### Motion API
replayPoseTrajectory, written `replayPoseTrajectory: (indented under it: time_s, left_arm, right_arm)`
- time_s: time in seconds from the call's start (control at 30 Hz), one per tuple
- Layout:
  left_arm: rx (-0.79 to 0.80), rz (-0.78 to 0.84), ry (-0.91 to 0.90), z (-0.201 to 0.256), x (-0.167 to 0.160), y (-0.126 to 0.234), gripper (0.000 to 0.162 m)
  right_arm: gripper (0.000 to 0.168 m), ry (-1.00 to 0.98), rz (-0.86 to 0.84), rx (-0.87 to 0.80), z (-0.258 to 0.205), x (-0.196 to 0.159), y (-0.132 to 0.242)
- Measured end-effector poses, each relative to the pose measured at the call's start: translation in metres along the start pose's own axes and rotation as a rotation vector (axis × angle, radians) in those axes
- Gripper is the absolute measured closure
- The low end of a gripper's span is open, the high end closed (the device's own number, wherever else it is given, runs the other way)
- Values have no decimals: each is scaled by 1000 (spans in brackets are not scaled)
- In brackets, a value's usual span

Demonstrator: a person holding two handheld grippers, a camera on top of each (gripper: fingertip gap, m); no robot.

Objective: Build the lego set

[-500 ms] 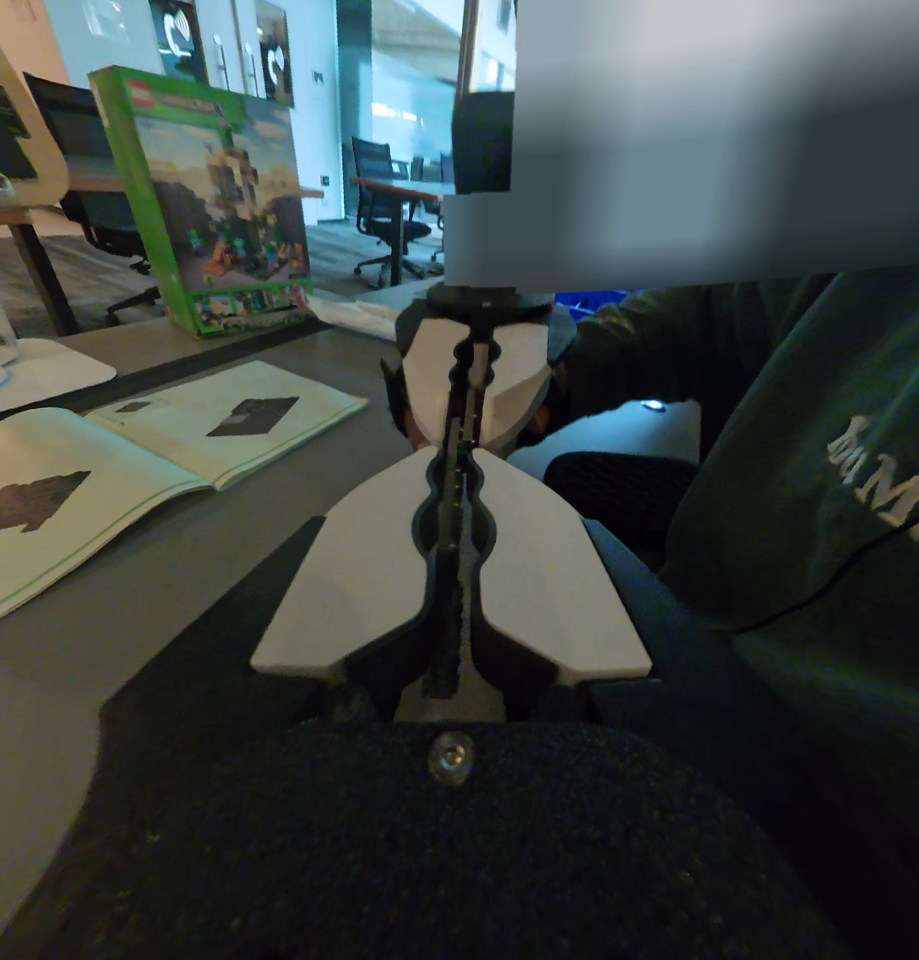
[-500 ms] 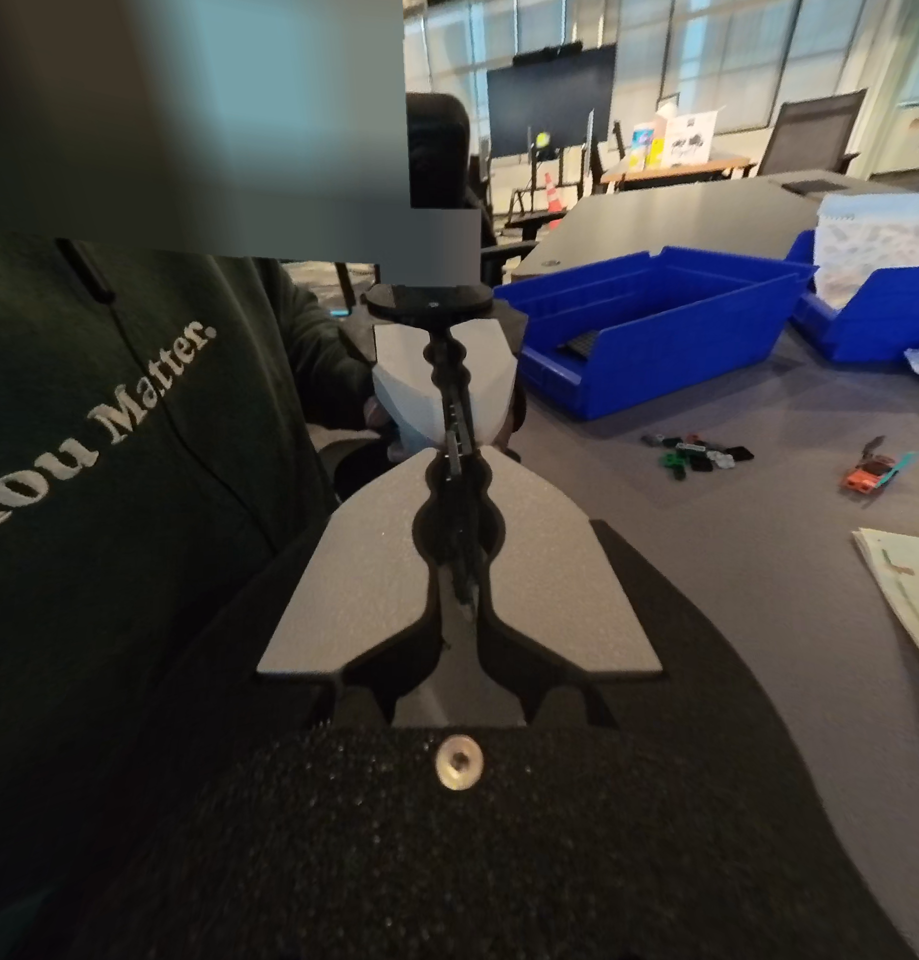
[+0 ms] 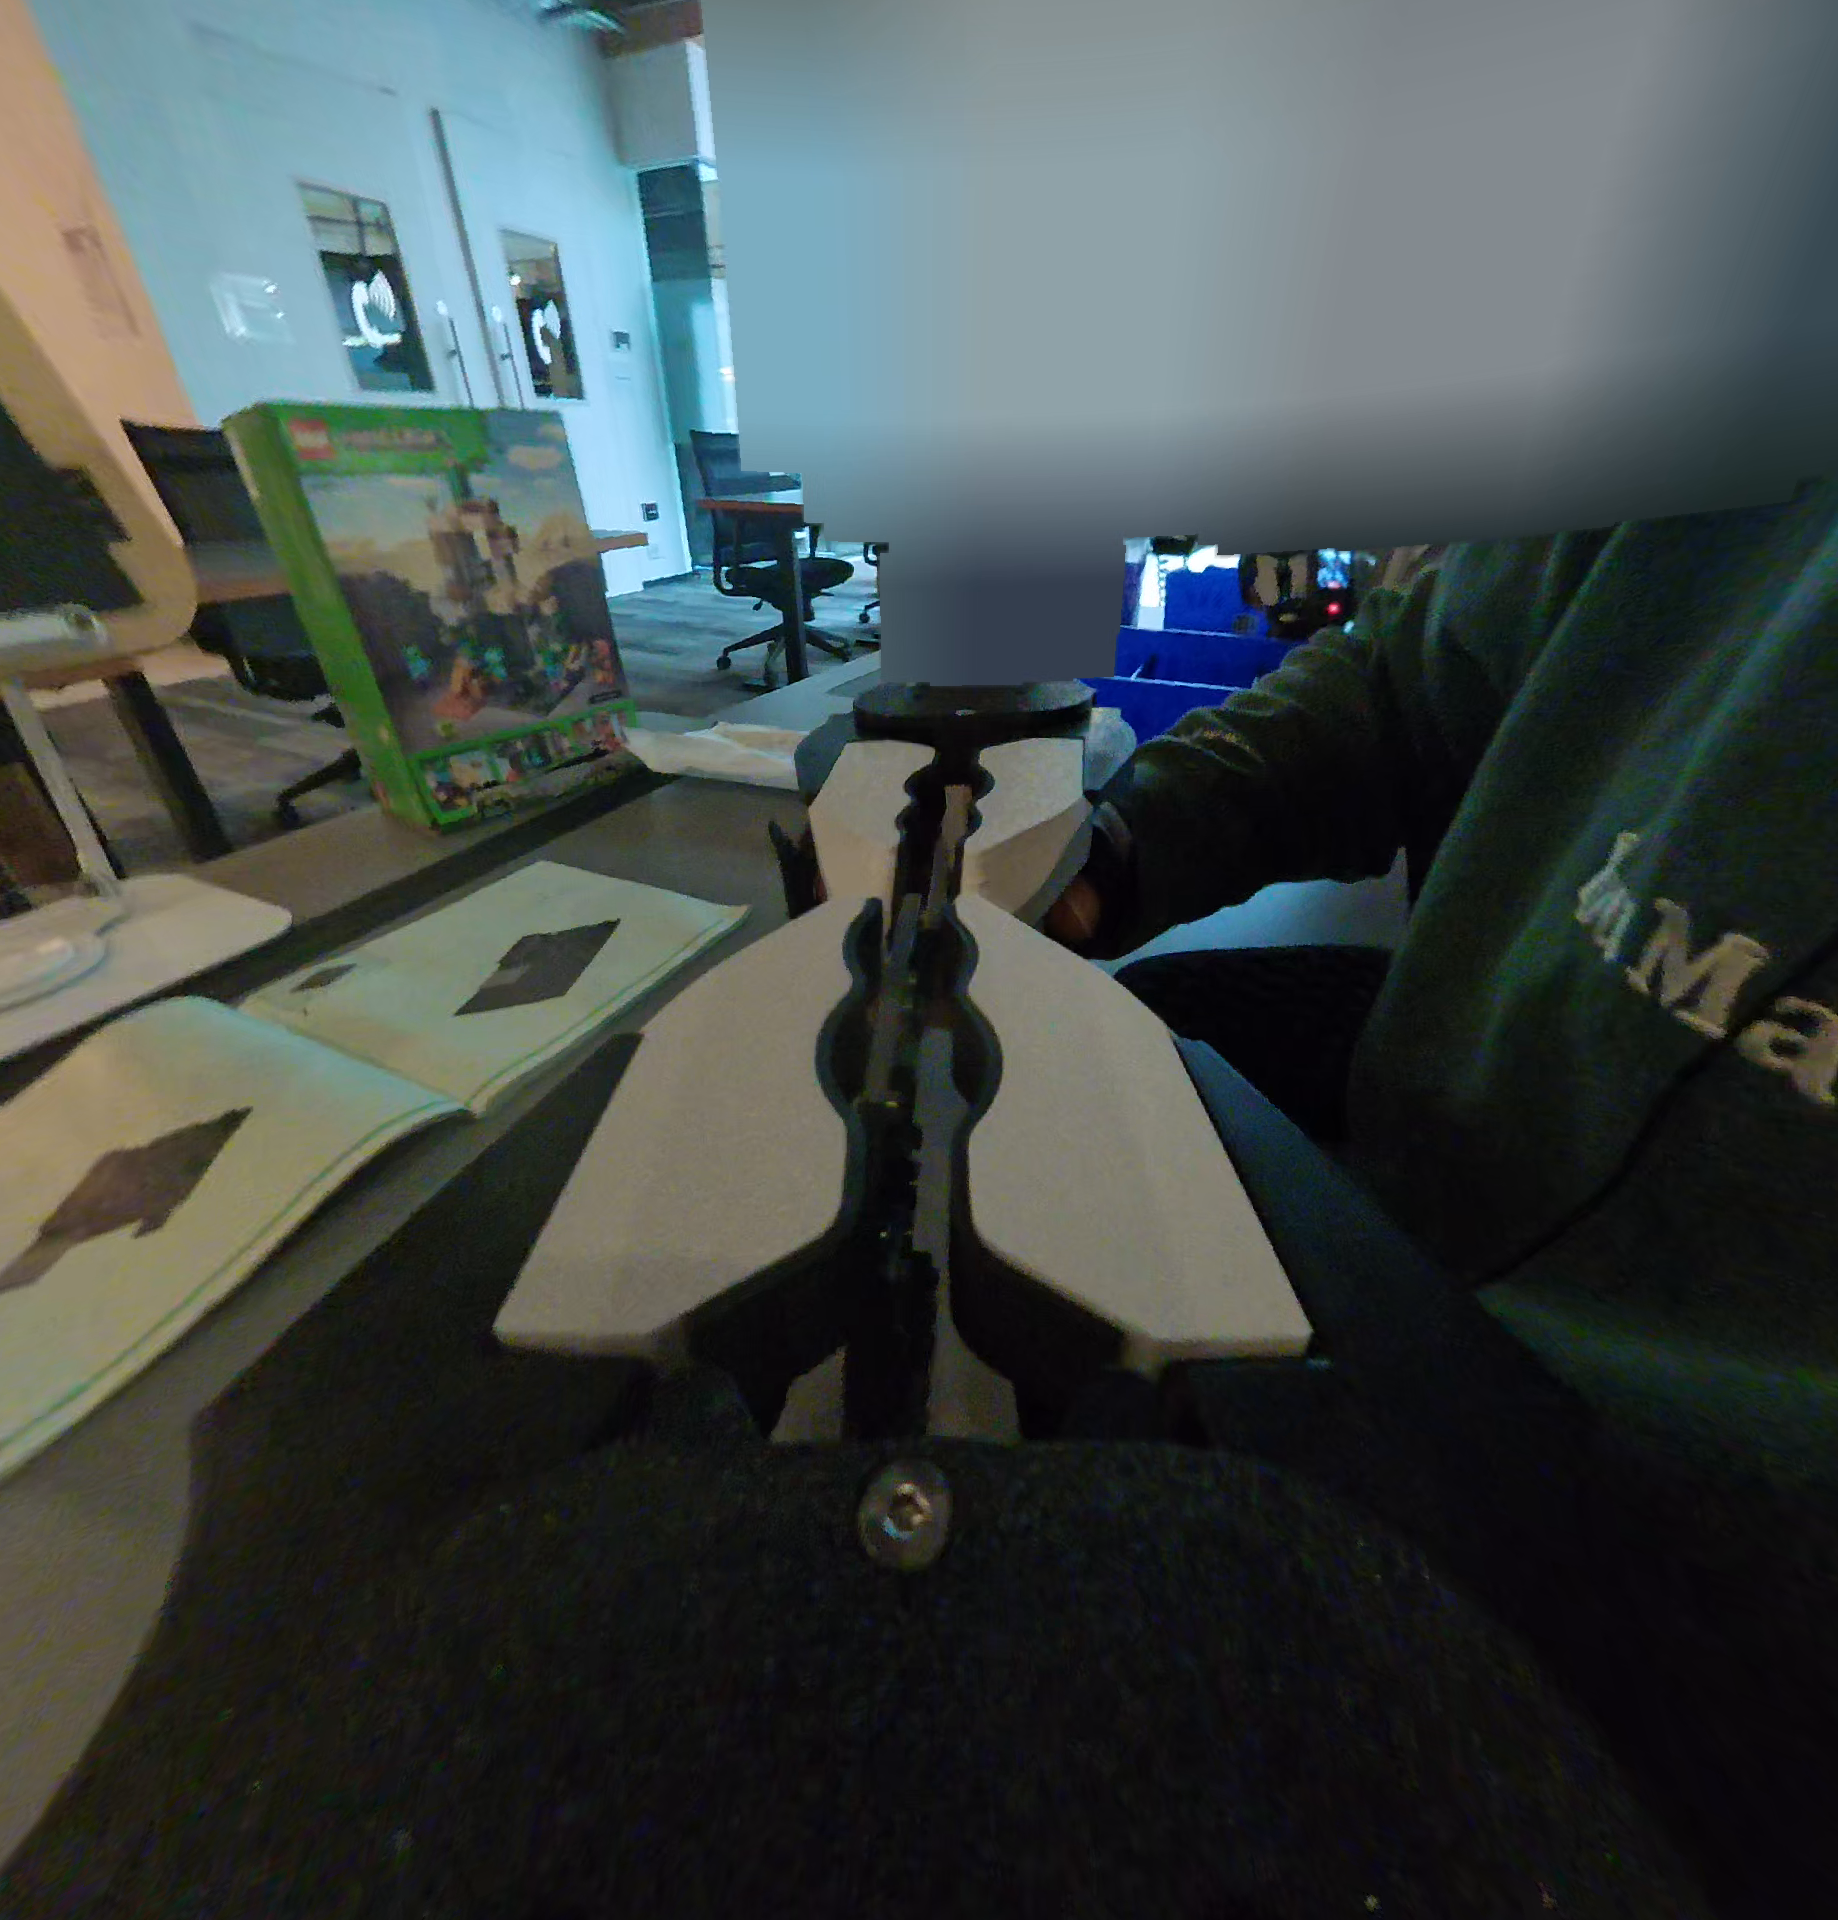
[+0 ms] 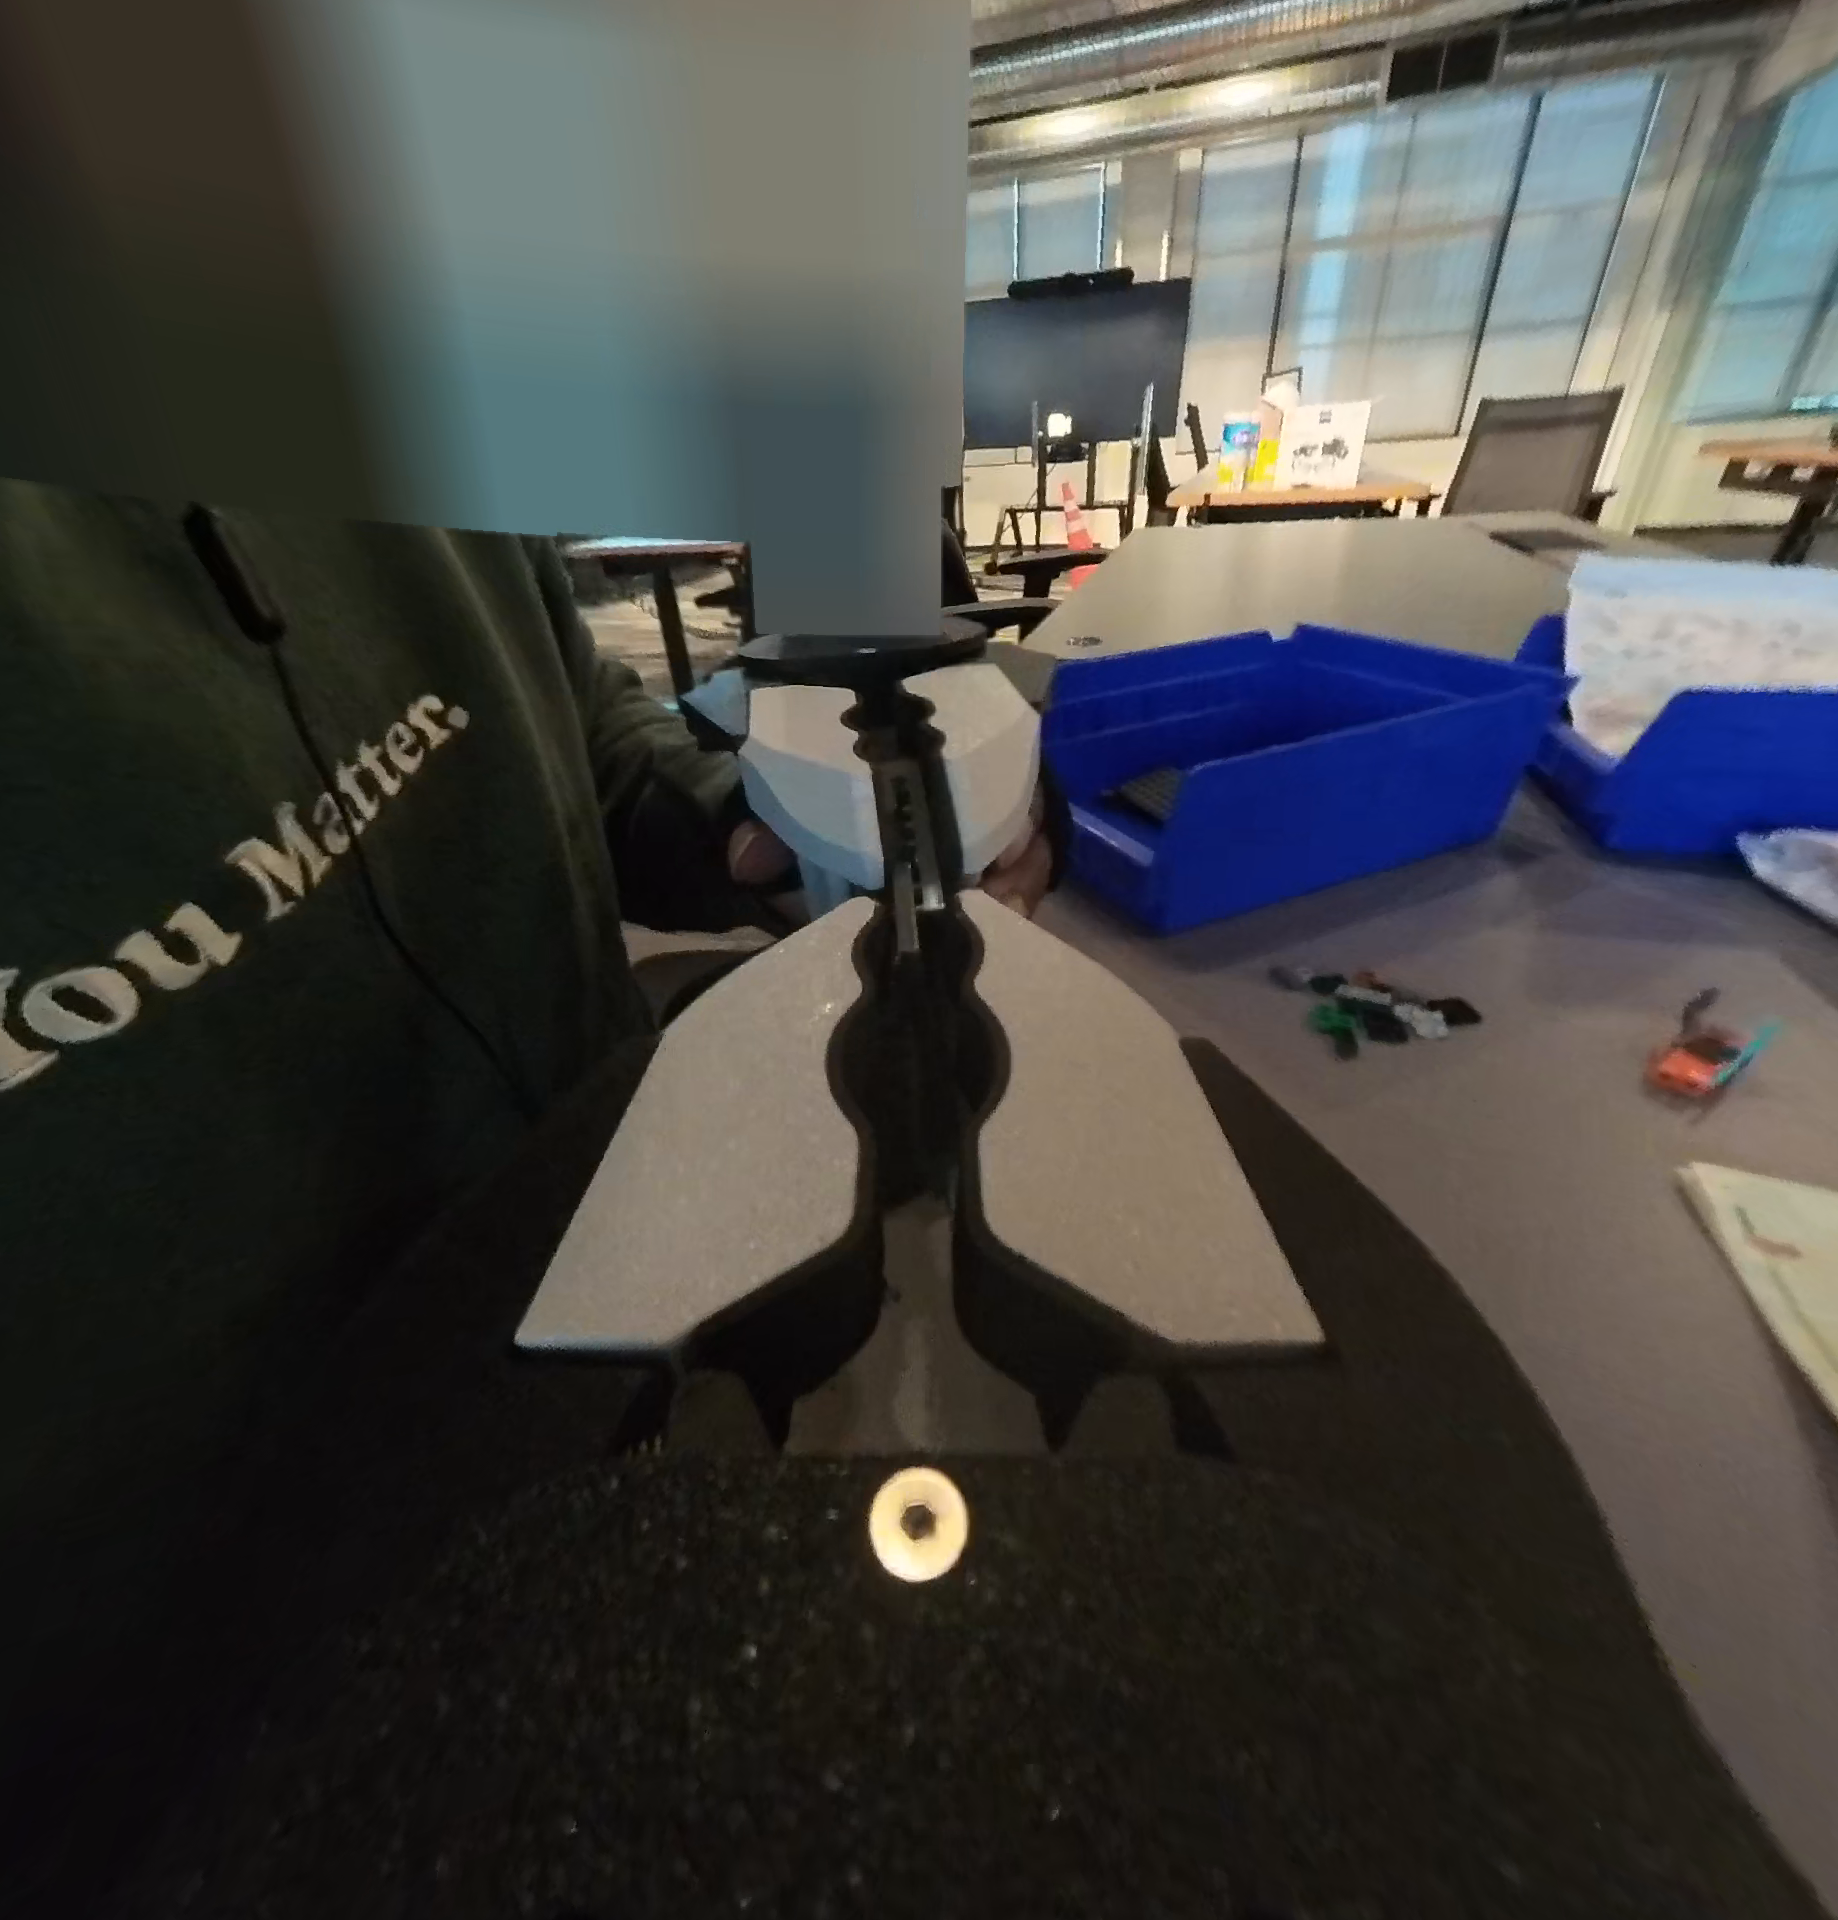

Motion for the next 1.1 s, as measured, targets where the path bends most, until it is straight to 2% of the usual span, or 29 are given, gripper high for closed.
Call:
replayPoseTrajectory:
  time_s: [0.3,0.5,0.97,1.1]
  left_arm:
    - [0,-24,-82,5,1,4,151]
    - [-7,0,-28,5,0,4,154]
    - [-96,56,281,-11,-15,4,156]
    - [-141,56,340,-14,-19,5,156]
  right_arm:
    - [160,52,3,8,-5,6,-2]
    - [159,31,1,14,-3,7,-1]
    - [158,-159,-149,71,13,10,-5]
    - [157,-239,-186,147,17,8,-8]
Point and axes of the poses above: each gripper's, where its closed fingertips meet, y back along the fingers, x out of its top, z = x × y across the jaws, the point moved 9 cm from there along y, back along the fingers, and after that the axes turned 9 degrees about -z, right-handed, at the moved point
